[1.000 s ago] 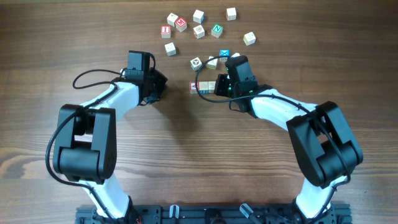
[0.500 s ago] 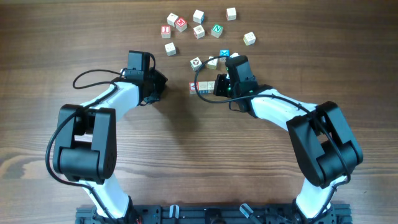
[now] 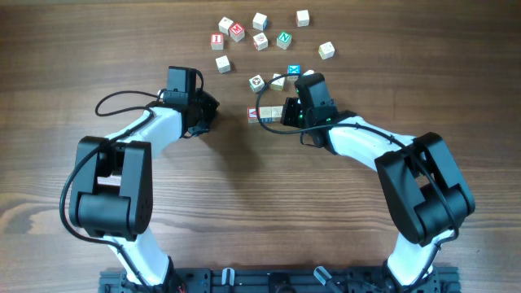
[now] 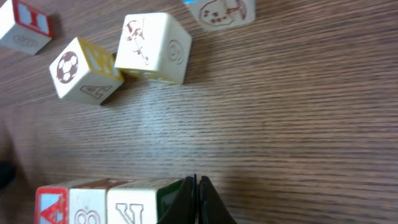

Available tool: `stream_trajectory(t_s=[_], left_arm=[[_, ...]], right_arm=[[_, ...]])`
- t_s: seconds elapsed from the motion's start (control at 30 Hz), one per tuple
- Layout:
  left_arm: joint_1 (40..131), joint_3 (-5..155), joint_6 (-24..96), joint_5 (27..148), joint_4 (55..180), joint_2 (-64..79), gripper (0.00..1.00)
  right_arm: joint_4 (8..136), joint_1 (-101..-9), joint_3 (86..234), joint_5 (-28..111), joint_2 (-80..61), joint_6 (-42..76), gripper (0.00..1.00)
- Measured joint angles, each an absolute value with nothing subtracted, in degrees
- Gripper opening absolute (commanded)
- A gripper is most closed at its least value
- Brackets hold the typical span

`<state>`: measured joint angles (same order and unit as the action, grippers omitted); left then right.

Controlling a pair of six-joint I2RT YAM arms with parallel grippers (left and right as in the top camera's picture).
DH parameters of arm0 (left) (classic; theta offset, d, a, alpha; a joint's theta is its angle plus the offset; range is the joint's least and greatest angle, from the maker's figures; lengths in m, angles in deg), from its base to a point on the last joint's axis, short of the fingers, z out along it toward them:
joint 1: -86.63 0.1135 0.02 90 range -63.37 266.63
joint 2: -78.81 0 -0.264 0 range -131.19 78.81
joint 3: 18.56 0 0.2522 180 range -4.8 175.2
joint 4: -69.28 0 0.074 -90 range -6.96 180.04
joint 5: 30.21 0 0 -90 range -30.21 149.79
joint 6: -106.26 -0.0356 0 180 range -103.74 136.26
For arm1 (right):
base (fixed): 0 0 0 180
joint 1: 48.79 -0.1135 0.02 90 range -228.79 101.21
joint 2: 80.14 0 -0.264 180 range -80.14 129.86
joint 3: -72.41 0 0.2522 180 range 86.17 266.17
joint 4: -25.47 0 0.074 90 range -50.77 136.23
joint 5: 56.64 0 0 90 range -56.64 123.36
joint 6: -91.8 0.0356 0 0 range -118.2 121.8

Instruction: Form a horizontal line

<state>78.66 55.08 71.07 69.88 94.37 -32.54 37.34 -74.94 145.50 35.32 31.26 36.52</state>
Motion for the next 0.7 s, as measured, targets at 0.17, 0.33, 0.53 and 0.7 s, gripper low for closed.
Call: stream_trajectory(t_s=[0.17,0.33,0.53,0.7], left_arm=[[78.7,55.1,71.0,69.8,94.4,-32.5,0.04],[78.6,55.1,71.0,69.7,94.4,-32.5,0.04],[78.6,55.1,71.1,69.7,94.4,-32.5,0.04],[78.6,55.1,71.1,69.7,94.4,-32.5,0.04]], right_arm=[[39.4,-74.9,145.5,33.2,30.9,36.7,0.04],[37.8,-74.9,145.9,33.4,28.7,36.6,0.04],[36.9,-74.9,150.1,33.1,28.4,35.1,0.05],[37.3,-74.9,152.4,36.0,28.2,33.1,0.05]])
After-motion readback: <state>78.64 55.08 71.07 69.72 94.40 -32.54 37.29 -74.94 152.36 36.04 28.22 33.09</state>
